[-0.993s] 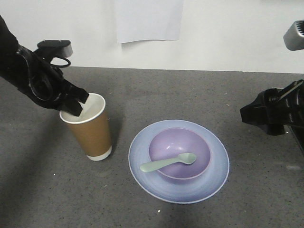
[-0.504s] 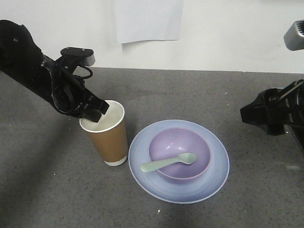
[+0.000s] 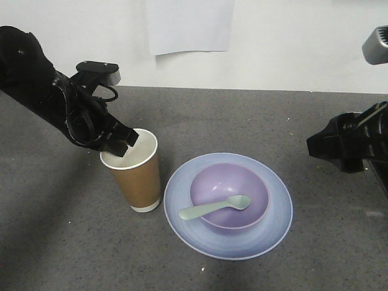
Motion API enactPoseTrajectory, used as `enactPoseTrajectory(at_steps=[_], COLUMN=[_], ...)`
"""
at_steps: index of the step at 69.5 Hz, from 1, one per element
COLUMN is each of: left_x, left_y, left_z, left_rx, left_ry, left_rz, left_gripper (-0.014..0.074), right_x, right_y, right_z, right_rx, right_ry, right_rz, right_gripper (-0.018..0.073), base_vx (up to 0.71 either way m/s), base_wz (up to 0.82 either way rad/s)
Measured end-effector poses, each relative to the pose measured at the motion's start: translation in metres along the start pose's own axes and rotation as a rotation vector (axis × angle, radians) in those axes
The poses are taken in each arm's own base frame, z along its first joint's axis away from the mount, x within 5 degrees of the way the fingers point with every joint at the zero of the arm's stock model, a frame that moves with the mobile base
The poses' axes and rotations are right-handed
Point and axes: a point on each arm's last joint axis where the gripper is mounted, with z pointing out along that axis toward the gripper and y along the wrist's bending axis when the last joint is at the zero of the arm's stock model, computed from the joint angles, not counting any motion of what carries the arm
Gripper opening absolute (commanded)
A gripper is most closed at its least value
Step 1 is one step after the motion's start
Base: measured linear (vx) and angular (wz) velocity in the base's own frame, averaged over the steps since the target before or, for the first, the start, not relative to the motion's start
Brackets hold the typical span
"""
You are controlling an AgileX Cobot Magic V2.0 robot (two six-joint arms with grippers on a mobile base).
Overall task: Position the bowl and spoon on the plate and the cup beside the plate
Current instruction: 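Release the cup and raise the left gripper away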
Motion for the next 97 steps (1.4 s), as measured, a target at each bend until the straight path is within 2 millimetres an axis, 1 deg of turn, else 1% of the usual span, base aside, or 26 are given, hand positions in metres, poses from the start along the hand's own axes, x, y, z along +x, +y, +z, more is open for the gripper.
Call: enactPoseTrajectory(at_steps=[7, 14, 23, 33, 38, 47, 52, 59, 68, 74, 87, 93, 97], left_x=[0.001, 0.001, 0.001, 0.001, 0.001, 0.001, -0.001, -0.002, 0.002, 0.006, 0.014, 0.022, 0.032], left_y=[0.000, 0.000, 0.000, 0.000, 0.000, -0.001, -0.003, -0.008, -0.011, -0.012, -0.013, -0.012, -0.011], left_z=[0.000, 0.000, 0.000, 0.000, 0.000, -0.005, -0.013, -0.031, -0.056, -0.073, -0.103, -0.111, -0.113], left_rx=[0.002, 0.003, 0.003, 0.003, 0.003, 0.000, -0.007, -0.024, -0.077, -0.125, -0.209, -0.239, -0.261], left_ry=[0.008, 0.013, 0.013, 0.014, 0.014, -0.007, -0.050, -0.129, -0.202, -0.239, -0.331, -0.372, -0.391], left_rz=[0.000, 0.000, 0.000, 0.000, 0.000, 0.004, 0.010, 0.008, -0.006, -0.022, -0.058, -0.079, -0.090], left_gripper=[0.0062, 0.0120, 0.0231, 0.0392, 0.0459, 0.0545, 0.0561, 0.0561, 0.0559, 0.0559, 0.0559, 0.0559, 0.0559], right_x=[0.000, 0.000, 0.000, 0.000, 0.000, 0.000, 0.000, 0.000, 0.000, 0.000, 0.000, 0.001, 0.002], right_y=[0.000, 0.000, 0.000, 0.000, 0.000, 0.000, 0.000, 0.000, 0.000, 0.000, -0.001, -0.006, -0.009], right_z=[0.000, 0.000, 0.000, 0.000, 0.000, 0.000, 0.000, 0.000, 0.000, 0.000, 0.000, -0.004, -0.008], right_rx=[0.000, 0.000, 0.000, 0.000, 0.000, 0.000, 0.000, 0.000, 0.000, 0.000, 0.012, 0.048, 0.073], right_ry=[0.000, 0.000, 0.000, 0.000, 0.000, 0.000, 0.000, 0.001, 0.001, 0.001, 0.004, -0.008, -0.022], right_rz=[0.000, 0.000, 0.000, 0.000, 0.000, 0.000, 0.000, 0.000, 0.000, 0.000, 0.004, 0.030, 0.040], right_gripper=[0.0577, 0.0577, 0.0577, 0.0577, 0.0577, 0.0577, 0.0577, 0.0577, 0.0577, 0.0577, 0.0577, 0.0577, 0.0577], base_vx=[0.00, 0.00, 0.00, 0.00, 0.00, 0.00, 0.00, 0.00, 0.00, 0.00, 0.00, 0.00, 0.00], base_wz=[0.00, 0.00, 0.00, 0.00, 0.00, 0.00, 0.00, 0.00, 0.00, 0.00, 0.00, 0.00, 0.00])
